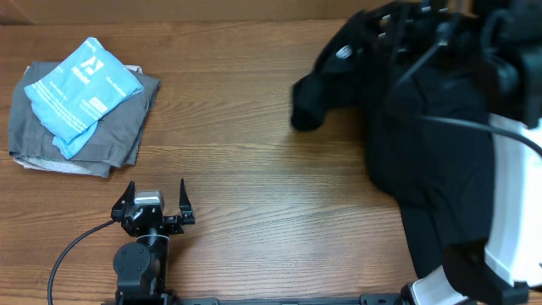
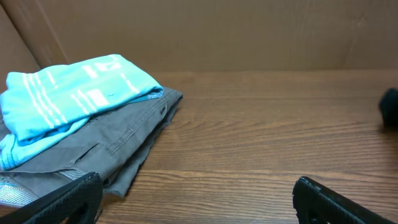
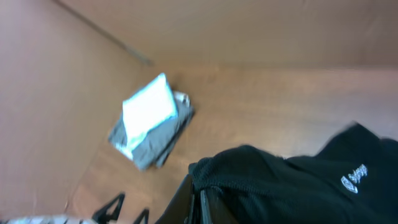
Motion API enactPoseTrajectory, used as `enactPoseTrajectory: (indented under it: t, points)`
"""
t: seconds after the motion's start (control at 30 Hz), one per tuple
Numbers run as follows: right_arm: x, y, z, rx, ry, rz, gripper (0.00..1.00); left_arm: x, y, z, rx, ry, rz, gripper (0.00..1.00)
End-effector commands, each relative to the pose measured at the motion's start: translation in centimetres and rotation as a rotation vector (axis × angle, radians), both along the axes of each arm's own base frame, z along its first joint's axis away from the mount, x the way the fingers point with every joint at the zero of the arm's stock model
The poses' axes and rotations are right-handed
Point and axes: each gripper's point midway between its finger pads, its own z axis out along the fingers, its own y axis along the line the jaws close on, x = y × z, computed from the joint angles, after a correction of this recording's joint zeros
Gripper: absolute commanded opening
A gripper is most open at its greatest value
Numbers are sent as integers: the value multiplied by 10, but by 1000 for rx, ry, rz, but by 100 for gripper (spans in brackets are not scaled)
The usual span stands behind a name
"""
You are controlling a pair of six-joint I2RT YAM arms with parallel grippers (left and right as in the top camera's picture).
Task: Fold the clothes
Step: 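Lift the black shirt with the right gripper and drag it toward table center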
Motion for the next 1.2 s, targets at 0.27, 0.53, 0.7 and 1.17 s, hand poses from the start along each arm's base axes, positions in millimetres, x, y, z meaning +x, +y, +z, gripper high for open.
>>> enactPoseTrajectory:
  t: [0.27,0.53,0.7,1.17]
  points:
    - [-4,76,-75,-57,199,175,4,0,2,-1,20,2,8,100]
    - [-29,112,-72,-52,190,280,4,0,2,-1,20,2,8,100]
    - [-40,132,-61,5,166,363,4,0,2,-1,20,2,8,100]
    - [-50,204,-119,-26,240,491,4,0,2,-1,20,2,8,100]
